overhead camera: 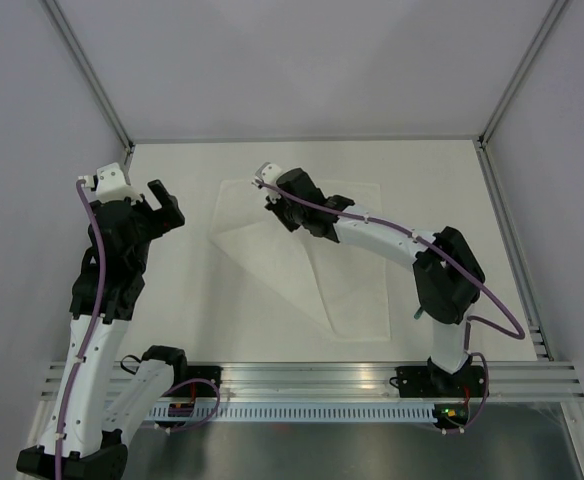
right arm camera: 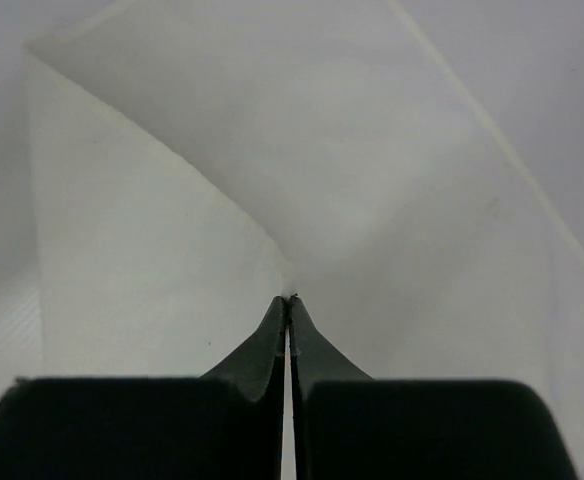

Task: Fold the napkin, place the utensils inside, and roll it up
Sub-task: Fold the napkin, then grab a utensil with the right arm

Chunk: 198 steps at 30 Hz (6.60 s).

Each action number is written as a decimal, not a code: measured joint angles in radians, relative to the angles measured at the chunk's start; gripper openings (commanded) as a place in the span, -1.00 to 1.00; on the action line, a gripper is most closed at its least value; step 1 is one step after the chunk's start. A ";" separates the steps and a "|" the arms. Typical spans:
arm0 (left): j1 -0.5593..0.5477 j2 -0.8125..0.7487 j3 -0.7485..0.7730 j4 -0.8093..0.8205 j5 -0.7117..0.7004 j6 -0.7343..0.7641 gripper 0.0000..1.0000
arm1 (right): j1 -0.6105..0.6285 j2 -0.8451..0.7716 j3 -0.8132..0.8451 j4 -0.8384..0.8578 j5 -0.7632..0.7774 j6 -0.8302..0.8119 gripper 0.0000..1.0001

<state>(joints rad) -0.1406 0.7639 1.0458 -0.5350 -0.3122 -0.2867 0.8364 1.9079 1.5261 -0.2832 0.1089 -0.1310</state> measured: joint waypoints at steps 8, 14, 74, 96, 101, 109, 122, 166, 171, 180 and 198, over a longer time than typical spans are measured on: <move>0.000 0.006 0.000 0.000 0.000 0.000 0.99 | -0.146 0.000 -0.058 0.068 0.099 -0.087 -0.99; 0.000 0.007 0.000 0.000 0.000 0.000 0.99 | -0.204 0.000 -0.065 0.108 0.139 -0.114 -0.99; 0.000 0.014 0.000 0.000 0.004 0.000 0.99 | -0.457 0.033 0.031 0.119 0.182 -0.137 -0.99; 0.000 0.019 0.000 0.000 0.004 0.000 0.99 | -0.492 0.040 0.031 0.110 0.183 -0.135 -0.99; 0.000 0.020 0.000 0.000 0.006 0.000 0.99 | -0.497 0.040 0.031 0.110 0.185 -0.135 -0.99; 0.000 0.020 0.000 0.000 0.008 0.000 0.99 | -0.512 0.040 0.031 0.103 0.196 -0.135 -0.99; 0.000 0.024 0.000 0.000 0.008 0.000 0.99 | -0.545 0.141 0.056 0.105 0.215 -0.137 -0.99; -0.171 0.095 -0.300 0.308 0.431 -0.206 0.99 | -0.984 -0.434 -0.585 -0.349 -0.147 -0.076 0.15; -0.171 0.112 -0.301 0.339 0.451 -0.210 0.99 | -0.984 -0.413 -0.573 -0.409 -0.175 -0.115 0.13; -0.196 0.198 -0.284 0.369 0.482 -0.209 0.99 | -0.976 -0.321 -0.504 -0.539 -0.200 -0.195 0.12; -0.233 0.268 -0.254 0.395 0.488 -0.209 0.99 | -0.976 -0.145 -0.491 -0.696 -0.256 -0.217 0.10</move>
<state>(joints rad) -0.3737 1.0317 0.7921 -0.1402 0.1757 -0.4953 -0.1394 1.7630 1.0355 -0.9791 -0.1471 -0.3485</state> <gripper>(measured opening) 0.994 0.552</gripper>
